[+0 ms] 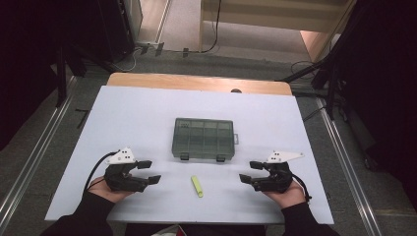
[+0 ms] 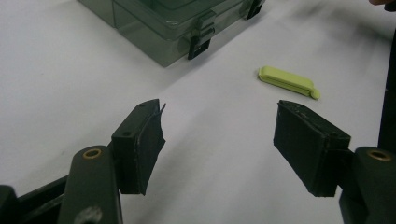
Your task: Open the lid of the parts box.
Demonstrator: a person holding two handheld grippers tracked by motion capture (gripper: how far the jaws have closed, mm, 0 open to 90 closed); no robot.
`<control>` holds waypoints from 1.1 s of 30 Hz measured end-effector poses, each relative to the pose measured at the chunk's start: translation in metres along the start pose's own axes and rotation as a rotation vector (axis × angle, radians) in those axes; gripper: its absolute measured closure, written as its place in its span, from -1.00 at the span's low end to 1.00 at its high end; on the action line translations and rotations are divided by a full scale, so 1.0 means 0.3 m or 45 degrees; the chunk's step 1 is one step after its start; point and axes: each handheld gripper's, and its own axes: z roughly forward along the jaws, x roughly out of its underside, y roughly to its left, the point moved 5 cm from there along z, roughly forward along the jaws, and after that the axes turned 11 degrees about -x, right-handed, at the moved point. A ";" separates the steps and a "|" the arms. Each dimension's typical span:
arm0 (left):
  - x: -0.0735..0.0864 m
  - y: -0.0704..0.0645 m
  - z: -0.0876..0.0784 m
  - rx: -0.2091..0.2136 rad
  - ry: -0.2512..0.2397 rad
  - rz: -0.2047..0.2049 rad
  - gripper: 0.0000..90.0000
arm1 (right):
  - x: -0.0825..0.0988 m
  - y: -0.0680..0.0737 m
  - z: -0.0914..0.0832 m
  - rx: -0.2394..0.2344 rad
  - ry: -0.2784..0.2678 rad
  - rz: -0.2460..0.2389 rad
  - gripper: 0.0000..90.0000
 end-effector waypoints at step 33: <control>-0.004 -0.001 -0.003 0.008 -0.015 0.001 -0.35 | -0.078 -0.033 0.033 0.066 -0.017 0.024 -0.31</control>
